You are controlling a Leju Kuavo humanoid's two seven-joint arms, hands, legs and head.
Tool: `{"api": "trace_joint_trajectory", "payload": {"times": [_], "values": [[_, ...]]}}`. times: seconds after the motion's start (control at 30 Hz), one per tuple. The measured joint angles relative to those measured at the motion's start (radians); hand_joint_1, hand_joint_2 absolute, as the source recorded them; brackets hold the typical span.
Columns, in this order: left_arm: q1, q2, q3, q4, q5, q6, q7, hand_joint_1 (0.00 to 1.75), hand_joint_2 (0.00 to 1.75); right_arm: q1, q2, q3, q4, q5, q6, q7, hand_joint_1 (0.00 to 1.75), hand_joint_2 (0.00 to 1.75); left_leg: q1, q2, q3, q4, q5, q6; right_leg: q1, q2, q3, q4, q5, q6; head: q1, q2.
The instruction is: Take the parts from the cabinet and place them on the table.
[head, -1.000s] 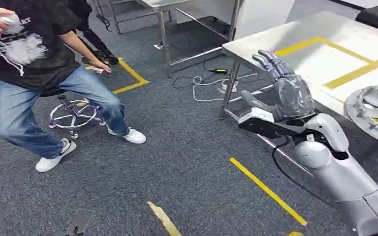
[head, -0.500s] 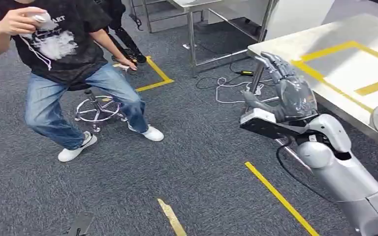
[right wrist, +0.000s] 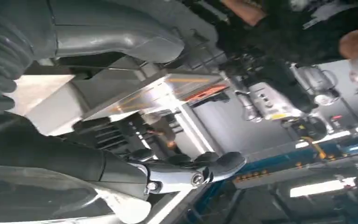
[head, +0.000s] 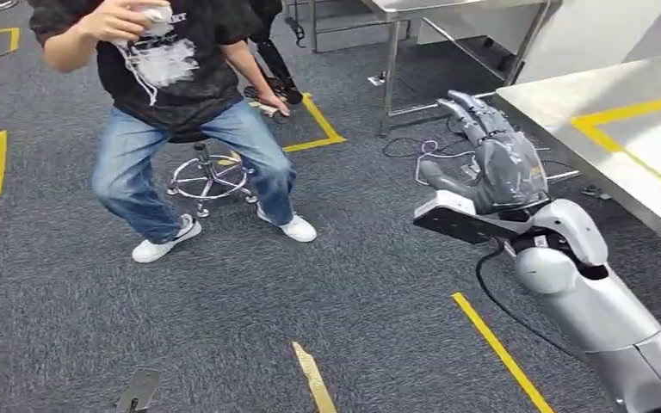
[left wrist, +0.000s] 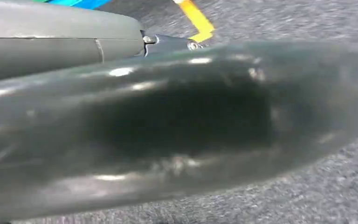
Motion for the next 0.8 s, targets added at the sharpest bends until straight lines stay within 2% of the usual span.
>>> {"api": "trace_joint_trajectory", "payload": {"times": [0.03, 0.1, 0.13, 0.17, 0.2, 0.23, 0.27, 0.3, 0.33, 0.4, 0.43, 0.47, 0.5, 0.53, 0.6, 0.63, 0.67, 0.7, 0.73, 0.77, 0.8], "values": [[-0.002, 0.002, 0.000, 0.000, 0.000, 0.000, 0.000, 0.00, 0.00, -0.002, 0.000, 0.000, 0.000, 0.000, 0.000, -0.001, 0.00, 1.75, 0.001, -0.008, -0.001, 0.000, 0.001, 0.005, -0.001, 0.027, -0.028, 0.067, -0.037, 0.001, 0.001, 0.000], [-0.003, 0.002, 0.000, 0.000, 0.000, 0.002, 0.000, 0.00, 0.00, 0.003, -0.003, 0.000, 0.000, 0.000, 0.000, 0.001, 0.00, 1.75, 0.001, -0.028, -0.002, 0.001, 0.002, 0.008, -0.002, 0.042, -0.115, 0.247, -0.109, 0.005, 0.000, 0.000], [-0.001, 0.001, 0.000, 0.000, 0.000, 0.002, 0.000, 0.00, 0.00, 0.007, -0.003, 0.000, 0.000, 0.000, 0.000, 0.001, 0.00, 1.75, 0.000, -0.038, -0.002, 0.001, 0.002, 0.008, -0.002, 0.044, -0.143, 0.295, -0.118, 0.005, 0.001, 0.000], [0.001, 0.001, 0.000, 0.000, 0.000, 0.002, 0.000, 0.00, 0.00, 0.009, -0.003, 0.000, 0.000, 0.000, 0.000, 0.001, 0.00, 1.75, 0.000, -0.047, -0.002, 0.001, 0.002, 0.008, -0.002, 0.045, -0.150, 0.295, -0.101, 0.003, 0.000, 0.000], [0.001, 0.001, 0.000, 0.000, 0.000, 0.002, 0.000, 0.00, 0.00, 0.009, -0.003, 0.000, 0.000, 0.000, 0.000, 0.001, 0.00, 1.75, 0.000, -0.057, -0.002, 0.002, 0.002, 0.008, -0.002, 0.045, -0.134, 0.252, -0.067, 0.001, 0.001, 0.000], [0.000, 0.001, 0.000, 0.000, 0.000, 0.002, 0.000, 0.00, 0.00, 0.008, -0.003, 0.000, 0.000, 0.000, 0.000, 0.001, 0.00, 1.75, 0.000, -0.068, -0.001, 0.003, 0.002, 0.008, -0.003, 0.049, -0.098, 0.170, -0.018, -0.002, 0.000, 0.000], [-0.001, 0.001, 0.000, 0.000, 0.000, 0.002, 0.000, 0.00, 0.00, 0.007, -0.003, 0.000, 0.000, 0.000, 0.000, 0.001, 0.00, 1.75, 0.000, -0.078, 0.001, 0.004, 0.001, 0.006, -0.004, 0.063, -0.053, 0.076, 0.029, -0.006, 0.000, 0.000], [-0.001, 0.001, 0.000, 0.000, 0.000, 0.002, 0.000, 0.00, 0.00, 0.005, -0.003, -0.001, 0.000, 0.000, 0.000, 0.001, 0.00, 1.75, 0.001, -0.086, 0.000, 0.006, 0.000, 0.003, -0.006, 0.098, -0.019, -0.002, 0.044, -0.012, 0.001, 0.000], [-0.003, 0.000, 0.000, 0.000, 0.000, 0.003, 0.000, 0.00, 0.00, 0.005, -0.003, -0.002, 0.000, 0.000, 0.000, 0.001, 0.00, 1.75, -0.003, -0.095, -0.009, 0.009, 0.001, -0.004, -0.008, 0.114, 0.002, -0.018, 0.035, -0.012, -0.002, 0.000], [-0.001, 0.000, 0.000, 0.000, 0.000, 0.003, 0.000, 0.00, 0.00, 0.006, -0.003, -0.003, -0.001, 0.000, 0.000, 0.002, 0.00, 1.75, 0.004, -0.107, -0.015, 0.008, 0.006, -0.015, -0.003, 0.103, -0.002, -0.019, 0.036, -0.015, -0.002, 0.000], [0.001, 0.000, 0.000, 0.000, 0.000, 0.003, 0.000, 0.00, 0.00, 0.006, -0.003, -0.003, -0.001, 0.000, 0.000, 0.001, 0.00, 1.75, 0.006, -0.115, -0.015, 0.004, 0.009, -0.023, -0.003, 0.095, -0.001, -0.019, 0.036, -0.021, 0.000, 0.000], [0.001, 0.002, 0.000, 0.000, 0.000, 0.003, 0.000, 0.00, 0.00, 0.005, -0.003, -0.003, -0.001, 0.000, 0.000, 0.000, 0.00, 1.75, 0.003, -0.125, -0.015, 0.005, 0.007, -0.028, -0.011, 0.083, 0.004, -0.029, 0.041, -0.028, -0.002, 0.000], [0.002, 0.001, 0.000, 0.000, 0.000, 0.003, 0.000, 0.00, 0.00, 0.004, -0.003, -0.004, -0.001, 0.000, 0.000, 0.001, 0.00, 1.75, 0.000, -0.091, -0.022, 0.023, -0.011, -0.033, -0.012, 0.073, 0.009, -0.034, 0.043, -0.033, -0.002, 0.000], [0.001, 0.001, 0.000, 0.000, 0.000, 0.003, 0.000, 0.00, 0.00, 0.003, -0.003, -0.004, -0.002, 0.000, 0.000, 0.000, 0.00, 1.75, 0.000, -0.060, -0.044, 0.076, -0.047, -0.038, -0.013, 0.064, 0.010, -0.034, 0.043, -0.039, -0.010, 0.000], [-0.001, 0.001, 0.000, 0.000, 0.000, 0.003, 0.000, 0.00, 0.00, 0.006, -0.003, -0.003, -0.002, 0.000, 0.001, 0.000, 0.00, 1.75, 0.005, -0.037, -0.115, 0.236, -0.121, -0.046, -0.010, 0.044, 0.011, -0.034, 0.040, -0.043, -0.010, 0.000], [-0.001, 0.001, 0.000, 0.000, 0.000, 0.003, 0.000, 0.00, 0.00, 0.007, -0.003, -0.003, -0.002, 0.000, 0.001, 0.000, 0.00, 1.75, 0.007, -0.034, -0.144, 0.299, -0.140, -0.049, -0.010, 0.035, 0.011, -0.033, 0.039, -0.044, -0.011, 0.000], [0.001, 0.001, 0.000, 0.000, 0.000, 0.003, 0.000, 0.00, 0.00, 0.009, -0.003, -0.003, -0.002, 0.000, 0.001, 0.000, 0.00, 1.75, 0.007, -0.033, -0.150, 0.311, -0.134, -0.051, -0.010, 0.026, 0.012, -0.033, 0.038, -0.044, -0.011, 0.000], [0.001, 0.001, 0.000, 0.000, 0.000, 0.003, 0.000, 0.00, 0.00, 0.009, -0.003, -0.002, -0.002, 0.000, 0.001, 0.000, 0.00, 1.75, 0.008, -0.032, -0.131, 0.273, -0.101, -0.050, -0.010, 0.017, 0.014, -0.033, 0.036, -0.042, -0.011, 0.000], [0.001, 0.002, 0.000, 0.000, 0.000, 0.003, 0.000, 0.00, 0.00, 0.009, -0.003, -0.003, -0.002, 0.000, 0.001, 0.000, 0.00, 1.75, 0.008, -0.029, -0.099, 0.207, -0.061, -0.048, -0.010, 0.009, 0.017, -0.033, 0.034, -0.040, -0.011, 0.000], [0.001, 0.002, 0.000, 0.000, 0.000, 0.003, 0.000, 0.00, 0.00, 0.009, -0.003, -0.003, -0.003, 0.000, 0.001, 0.000, 0.00, 1.75, 0.006, -0.018, -0.052, 0.111, -0.014, -0.043, -0.009, 0.000, 0.023, -0.033, 0.030, -0.037, -0.011, 0.000], [0.001, 0.002, 0.000, 0.000, 0.000, 0.003, 0.000, 0.00, 0.00, 0.008, -0.003, -0.003, -0.003, 0.000, 0.001, 0.000, 0.00, 1.75, 0.002, 0.015, -0.012, 0.030, 0.016, -0.036, -0.008, -0.007, 0.028, -0.033, 0.026, -0.034, -0.011, 0.000]]}}
